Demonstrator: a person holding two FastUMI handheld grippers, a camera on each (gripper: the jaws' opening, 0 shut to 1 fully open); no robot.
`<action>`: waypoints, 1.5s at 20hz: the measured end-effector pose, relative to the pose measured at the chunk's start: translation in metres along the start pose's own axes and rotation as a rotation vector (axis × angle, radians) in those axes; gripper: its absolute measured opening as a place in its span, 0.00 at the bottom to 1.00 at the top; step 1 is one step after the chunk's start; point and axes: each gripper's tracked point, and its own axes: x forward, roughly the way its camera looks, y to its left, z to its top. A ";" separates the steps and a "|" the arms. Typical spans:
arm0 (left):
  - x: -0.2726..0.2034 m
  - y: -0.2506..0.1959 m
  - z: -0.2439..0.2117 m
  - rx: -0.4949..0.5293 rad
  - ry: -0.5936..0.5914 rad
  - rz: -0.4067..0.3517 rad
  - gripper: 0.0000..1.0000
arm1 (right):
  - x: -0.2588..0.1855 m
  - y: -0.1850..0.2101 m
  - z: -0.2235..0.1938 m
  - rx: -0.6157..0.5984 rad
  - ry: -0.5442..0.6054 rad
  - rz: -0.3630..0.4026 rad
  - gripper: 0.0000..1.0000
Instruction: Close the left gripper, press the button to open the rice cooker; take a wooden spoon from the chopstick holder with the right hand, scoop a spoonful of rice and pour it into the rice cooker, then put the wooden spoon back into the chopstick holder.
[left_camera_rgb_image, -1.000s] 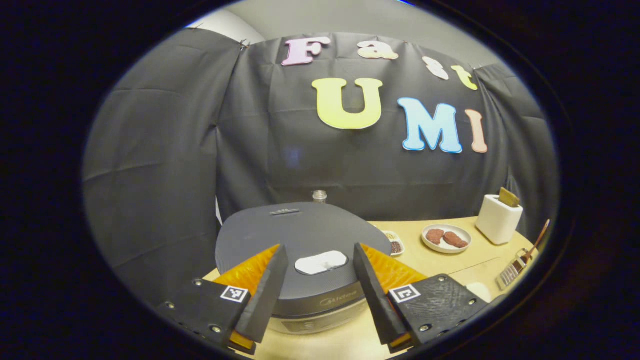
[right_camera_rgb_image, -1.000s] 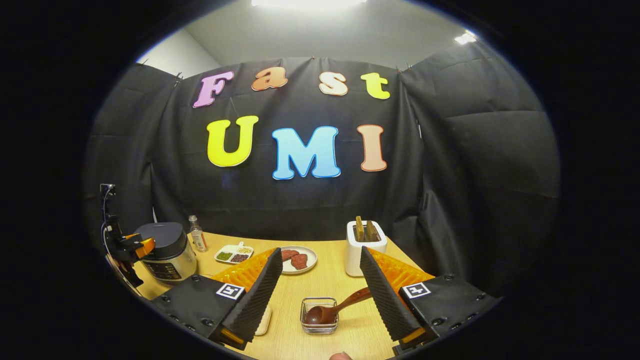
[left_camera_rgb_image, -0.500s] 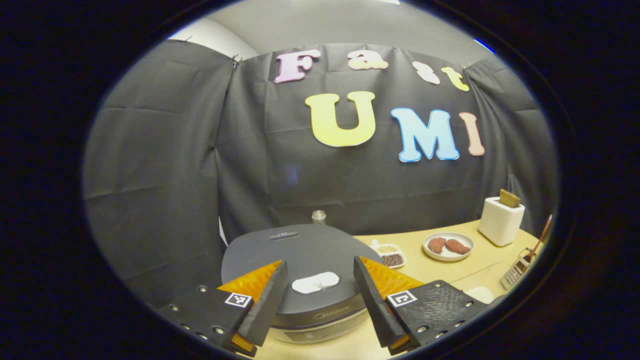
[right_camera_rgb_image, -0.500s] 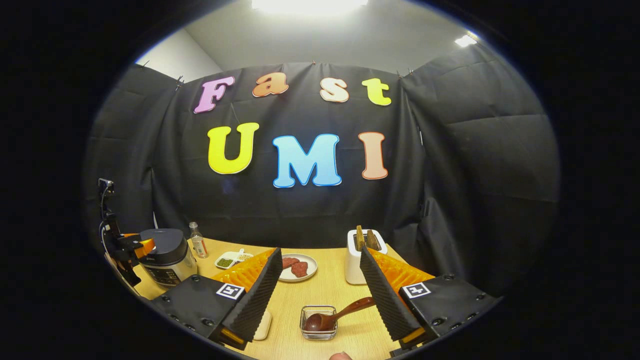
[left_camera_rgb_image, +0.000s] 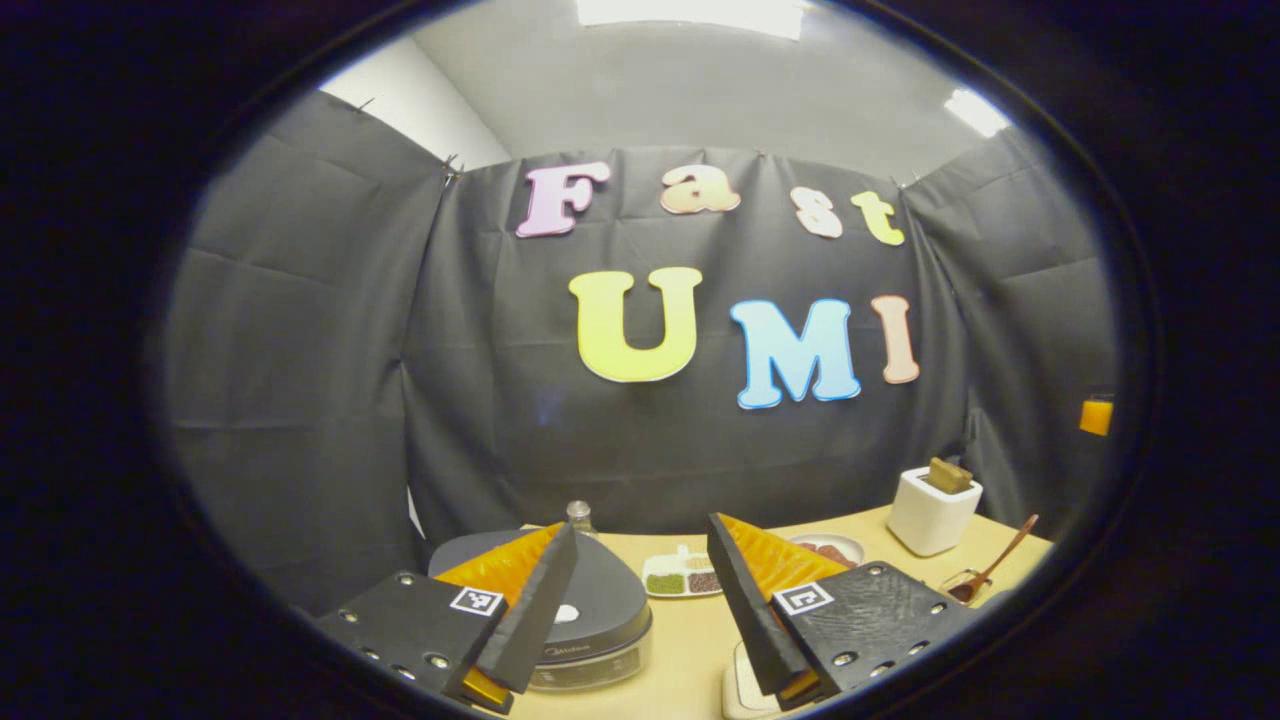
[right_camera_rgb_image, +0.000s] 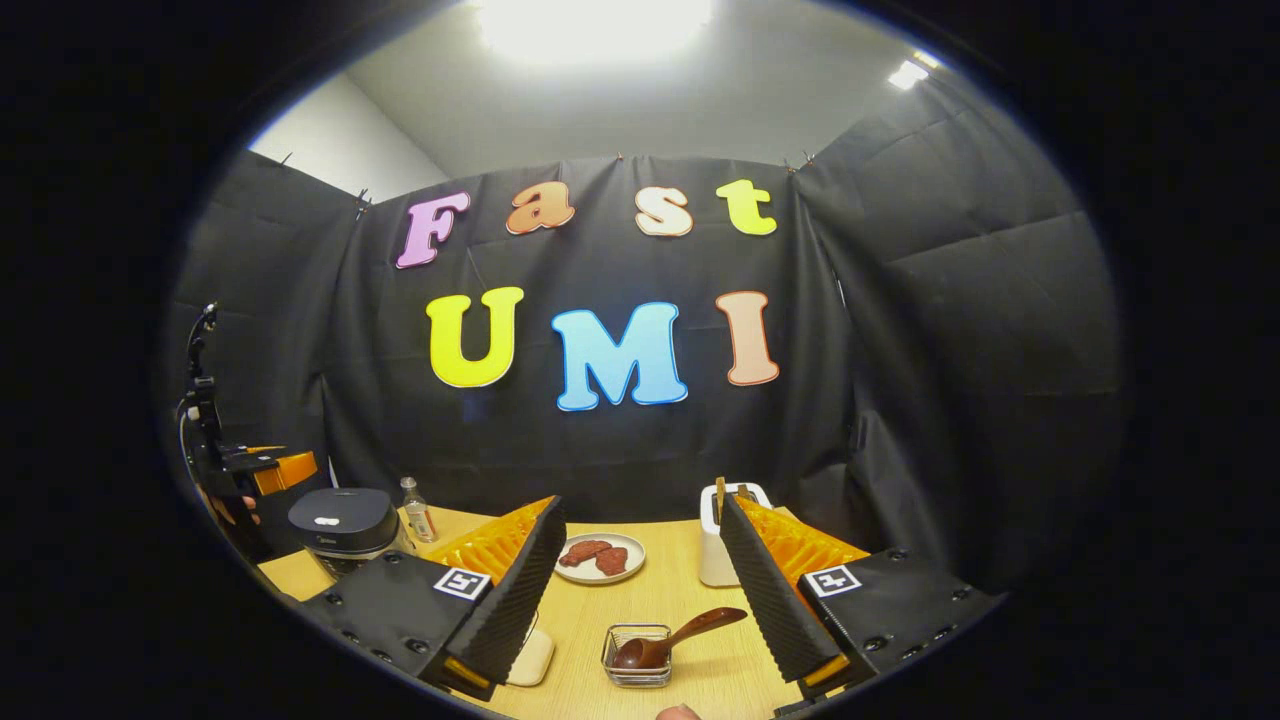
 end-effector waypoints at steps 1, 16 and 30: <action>-0.010 -0.004 0.005 0.008 0.000 0.009 0.82 | -0.004 -0.001 0.001 0.000 -0.003 0.012 0.98; -0.150 -0.019 0.043 -0.012 -0.056 0.013 0.82 | -0.070 0.044 0.022 0.032 -0.068 0.078 0.98; -0.178 0.008 0.063 0.025 -0.089 -0.021 0.82 | -0.100 0.070 0.031 0.005 -0.097 0.035 0.98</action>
